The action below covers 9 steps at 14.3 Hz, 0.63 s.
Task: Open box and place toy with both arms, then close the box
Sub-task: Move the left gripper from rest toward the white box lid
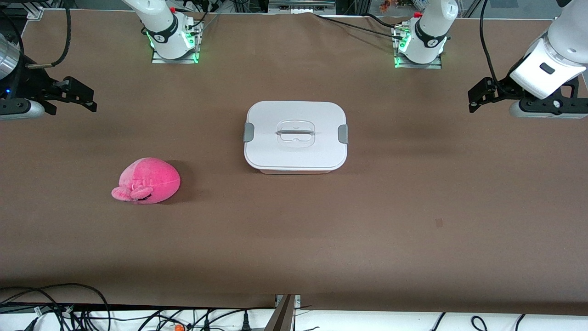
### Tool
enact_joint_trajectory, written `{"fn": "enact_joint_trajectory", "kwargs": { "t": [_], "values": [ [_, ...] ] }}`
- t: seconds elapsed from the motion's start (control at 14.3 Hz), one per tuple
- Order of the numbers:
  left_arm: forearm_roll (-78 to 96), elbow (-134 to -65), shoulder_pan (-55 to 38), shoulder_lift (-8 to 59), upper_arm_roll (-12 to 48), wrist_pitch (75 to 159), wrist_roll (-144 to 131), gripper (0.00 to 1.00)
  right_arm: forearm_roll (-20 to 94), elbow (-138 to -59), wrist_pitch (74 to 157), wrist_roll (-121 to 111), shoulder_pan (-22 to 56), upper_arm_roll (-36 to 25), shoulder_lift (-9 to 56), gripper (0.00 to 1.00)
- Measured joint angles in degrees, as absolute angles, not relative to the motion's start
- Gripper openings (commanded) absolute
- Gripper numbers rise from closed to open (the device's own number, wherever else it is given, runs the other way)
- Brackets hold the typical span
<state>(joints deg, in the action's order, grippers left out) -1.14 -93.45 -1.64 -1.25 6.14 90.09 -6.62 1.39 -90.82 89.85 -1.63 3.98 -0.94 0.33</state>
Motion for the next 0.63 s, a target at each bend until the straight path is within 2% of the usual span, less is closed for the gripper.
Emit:
{"fn": "enact_joint_trajectory", "kwargs": {
  "t": [0.63],
  "values": [
    [-1.1, -93.0, -1.8, -0.5, 7.5, 88.5, -6.6, 1.00, 1.4, -90.8, 89.9, -1.6, 4.0, -0.9, 0.3, 1.00]
  ]
}}
